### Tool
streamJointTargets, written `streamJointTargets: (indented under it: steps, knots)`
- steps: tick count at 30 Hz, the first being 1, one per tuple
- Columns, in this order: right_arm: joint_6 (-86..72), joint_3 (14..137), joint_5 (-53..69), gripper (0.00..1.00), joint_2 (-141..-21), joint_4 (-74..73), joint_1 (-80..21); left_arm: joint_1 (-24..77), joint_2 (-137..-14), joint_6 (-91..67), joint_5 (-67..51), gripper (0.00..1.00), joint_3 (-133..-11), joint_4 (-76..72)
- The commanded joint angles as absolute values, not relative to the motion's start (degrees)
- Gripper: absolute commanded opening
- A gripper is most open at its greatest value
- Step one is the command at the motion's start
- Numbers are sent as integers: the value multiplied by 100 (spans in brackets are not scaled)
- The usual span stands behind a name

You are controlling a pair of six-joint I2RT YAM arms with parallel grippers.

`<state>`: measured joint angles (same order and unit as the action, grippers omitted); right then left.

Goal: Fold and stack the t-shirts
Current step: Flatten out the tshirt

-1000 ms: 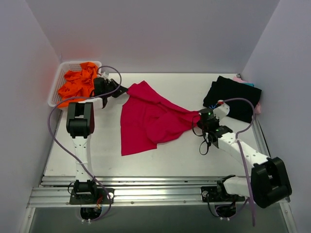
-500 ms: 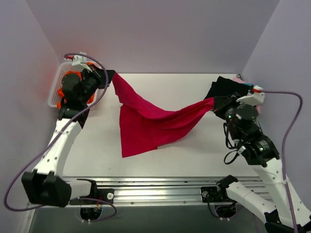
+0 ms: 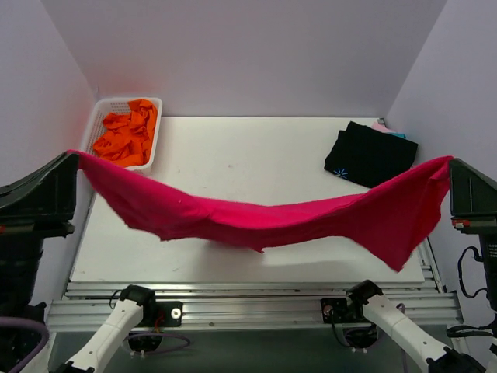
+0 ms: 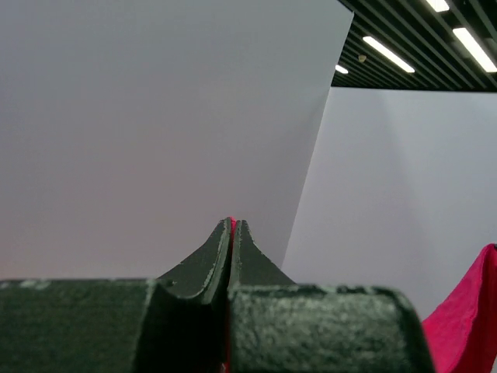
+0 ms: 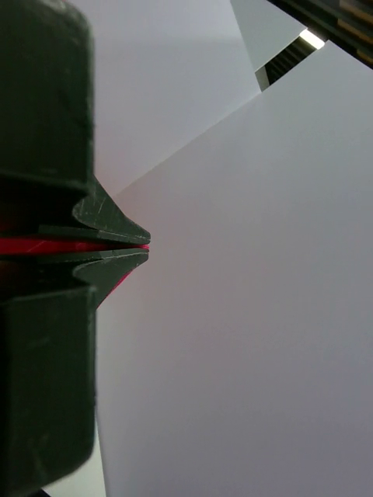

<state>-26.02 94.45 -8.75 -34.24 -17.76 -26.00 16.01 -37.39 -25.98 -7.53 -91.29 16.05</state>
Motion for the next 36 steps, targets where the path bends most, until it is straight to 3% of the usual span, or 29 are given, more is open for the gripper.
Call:
streamJointTargets:
  steps: [1,7,12,16,18,21,24,25,26,27,28,29,30,32,33,36]
  knots:
    - [-2303,9649,-1009,0,-3963,-1705,-2715,1521,-3980,-2409,-345,2,-9438,2188]
    - [-2040,9651,-2748,0,-5246,-1776,-3401,1503,-4885,-2312,166,2,-9124,1969]
    - [-1960,9019,-4024,0,-6370,-1504,-3228,1485,-5755,-2355,299,2,-8194,1311]
    - [-2354,8272,-2389,0,-7354,-628,-1746,1083,-7096,-2496,107,2,-7726,364]
    - [-2540,7921,-2277,0,-8127,-230,-1452,915,-7757,-2645,-235,2,-7664,-147]
    - [-2637,8049,-2127,0,-9471,377,-1099,695,-9487,-2619,-439,2,-8198,-554]
    - [-2785,8654,-2101,0,-11114,563,-827,493,-11561,-2645,-623,2,-9689,-458]
    - [-2830,9414,-2048,0,-11544,345,-748,431,-12637,-2733,-955,6,-10834,-170]
    - [-2839,9909,-1996,45,-12428,160,-643,396,-13196,-2768,-1028,43,-11542,146]
    - [-2961,10462,-2056,71,-12854,-146,-598,387,-13636,-2847,-994,57,-12245,976]
    - [-2997,11590,-2100,80,-13233,-819,-572,395,-14389,-2882,-889,72,-12965,1289]
    - [-3006,12037,-2240,88,-13715,-1035,-554,404,-14649,-2918,-896,89,-14034,1553]
    - [-2997,12346,-2276,89,-13841,-1142,-554,404,-14782,-2988,-914,95,-14332,1677]
    - [-2953,12446,-2407,90,-13686,-1012,-597,422,-14574,-3015,-818,99,-14118,1321]
    - [-2944,12324,-2487,91,-13537,-915,-632,448,-14390,-3023,-783,94,-13854,1101]
    - [-2857,11726,-2820,92,-12860,-598,-834,448,-13555,-2936,-677,94,-12881,309]
